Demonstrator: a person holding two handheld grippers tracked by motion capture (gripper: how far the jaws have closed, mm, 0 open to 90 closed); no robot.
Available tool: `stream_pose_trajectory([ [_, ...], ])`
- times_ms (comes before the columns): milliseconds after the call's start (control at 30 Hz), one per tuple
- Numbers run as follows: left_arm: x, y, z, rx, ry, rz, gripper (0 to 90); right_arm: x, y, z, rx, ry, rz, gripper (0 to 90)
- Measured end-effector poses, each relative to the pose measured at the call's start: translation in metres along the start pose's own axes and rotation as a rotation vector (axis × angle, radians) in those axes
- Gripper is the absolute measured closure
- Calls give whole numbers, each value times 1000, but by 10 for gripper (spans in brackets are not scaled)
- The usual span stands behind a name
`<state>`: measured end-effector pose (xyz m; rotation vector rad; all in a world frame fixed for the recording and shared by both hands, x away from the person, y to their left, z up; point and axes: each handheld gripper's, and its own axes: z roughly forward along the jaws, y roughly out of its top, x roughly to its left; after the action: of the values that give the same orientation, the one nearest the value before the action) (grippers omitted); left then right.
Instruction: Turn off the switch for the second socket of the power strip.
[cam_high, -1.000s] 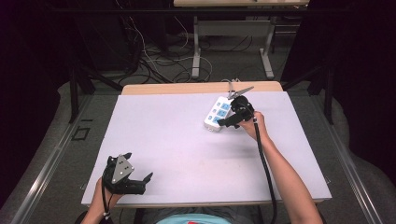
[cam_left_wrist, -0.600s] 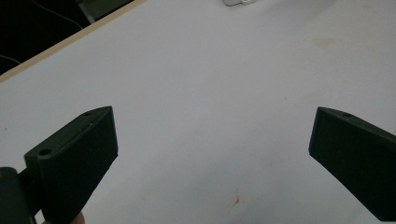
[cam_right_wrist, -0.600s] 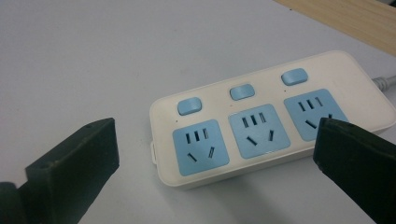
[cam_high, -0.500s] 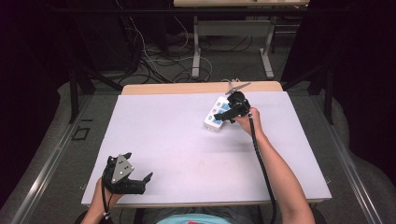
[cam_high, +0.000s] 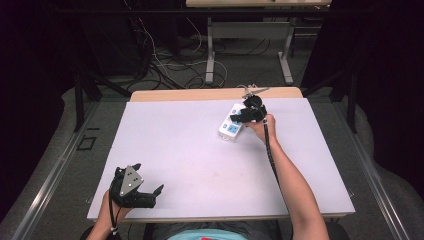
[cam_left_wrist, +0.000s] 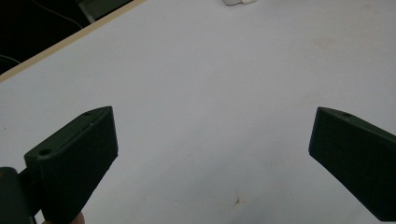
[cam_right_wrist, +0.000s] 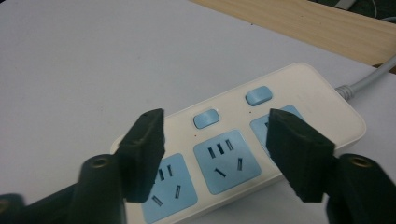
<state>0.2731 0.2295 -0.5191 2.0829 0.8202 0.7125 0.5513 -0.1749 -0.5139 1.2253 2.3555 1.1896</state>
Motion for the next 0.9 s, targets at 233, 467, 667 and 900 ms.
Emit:
stream_pose_trajectory([
  [233,1,0,-1,8,2,4,10,3,4,9,2,-21,7,698],
  [467,2,0,-1,5,3,2,9,9,8,18,1,-48,-12,900],
  [667,2,0,-1,6,1,5,9,12,8,26,15,-60,-19,900],
  [900,2,0,-1,6,-2,4,9,13,6,36,33,-71,-17,900],
])
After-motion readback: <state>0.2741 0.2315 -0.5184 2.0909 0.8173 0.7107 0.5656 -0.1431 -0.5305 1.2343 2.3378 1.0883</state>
